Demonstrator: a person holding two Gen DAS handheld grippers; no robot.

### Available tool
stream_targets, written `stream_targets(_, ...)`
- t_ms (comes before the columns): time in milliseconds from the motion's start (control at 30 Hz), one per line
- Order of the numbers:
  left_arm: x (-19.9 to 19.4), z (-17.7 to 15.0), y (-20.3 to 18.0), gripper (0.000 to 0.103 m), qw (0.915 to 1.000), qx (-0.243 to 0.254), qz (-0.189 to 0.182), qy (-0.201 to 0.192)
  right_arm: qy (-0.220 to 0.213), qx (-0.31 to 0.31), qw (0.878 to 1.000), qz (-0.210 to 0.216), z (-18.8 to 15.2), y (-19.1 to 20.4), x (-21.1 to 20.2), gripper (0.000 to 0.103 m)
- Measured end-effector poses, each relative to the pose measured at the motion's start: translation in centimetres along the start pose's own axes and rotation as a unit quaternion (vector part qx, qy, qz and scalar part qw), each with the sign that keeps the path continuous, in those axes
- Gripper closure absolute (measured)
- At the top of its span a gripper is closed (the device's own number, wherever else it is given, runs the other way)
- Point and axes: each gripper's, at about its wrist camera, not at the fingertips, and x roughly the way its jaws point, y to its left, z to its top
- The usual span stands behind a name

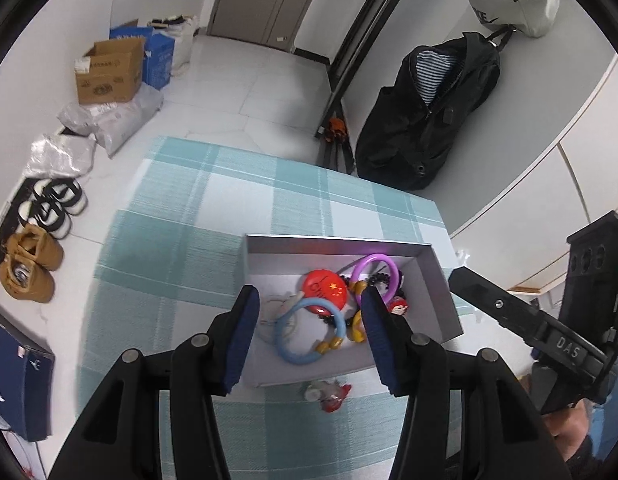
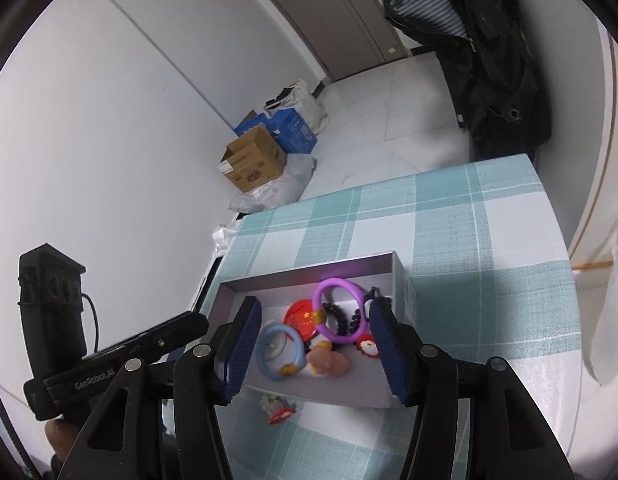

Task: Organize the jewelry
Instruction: 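Raise both open tools away from the box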

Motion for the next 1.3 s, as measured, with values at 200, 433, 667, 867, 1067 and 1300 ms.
stream_targets(200,-1.1,-1.0,1.4,0.055,0.9998,-0.011,0.017,-0.009,0.007,-0.037,0.999,0.014,-1.1,1.8,-0.3,0.047)
stream_targets(433,-1.7,-2.5,3.5,0.055,0.9986,-0.041,0.032,0.001,0.041,-0.081,0.995,0.04,-4.3,3.9,0.3,0.047)
stream_targets(667,-1.3,-4.6,4.1,0.055,0.997,-0.056,0.028,0.045,0.085,-0.134,0.987,0.036,-7.6,5.6,2.0,0.047)
stream_targets(867,-0.9,-5.2,3.7,0.055,0.9966,-0.037,0.042,0.06,0.113,-0.139,0.984,0.004,-8.4,4.9,4.6,0.05)
stream_targets(1067,-0.9,-6.3,3.5,0.055,0.996,-0.015,0.059,0.065,0.111,-0.161,0.981,-0.02,-8.4,5.8,6.1,0.056)
stream_targets(1300,-1.3,-6.6,3.8,0.055,0.9961,-0.014,0.058,0.065,0.117,-0.176,0.976,-0.057,-8.5,6.2,7.8,0.077)
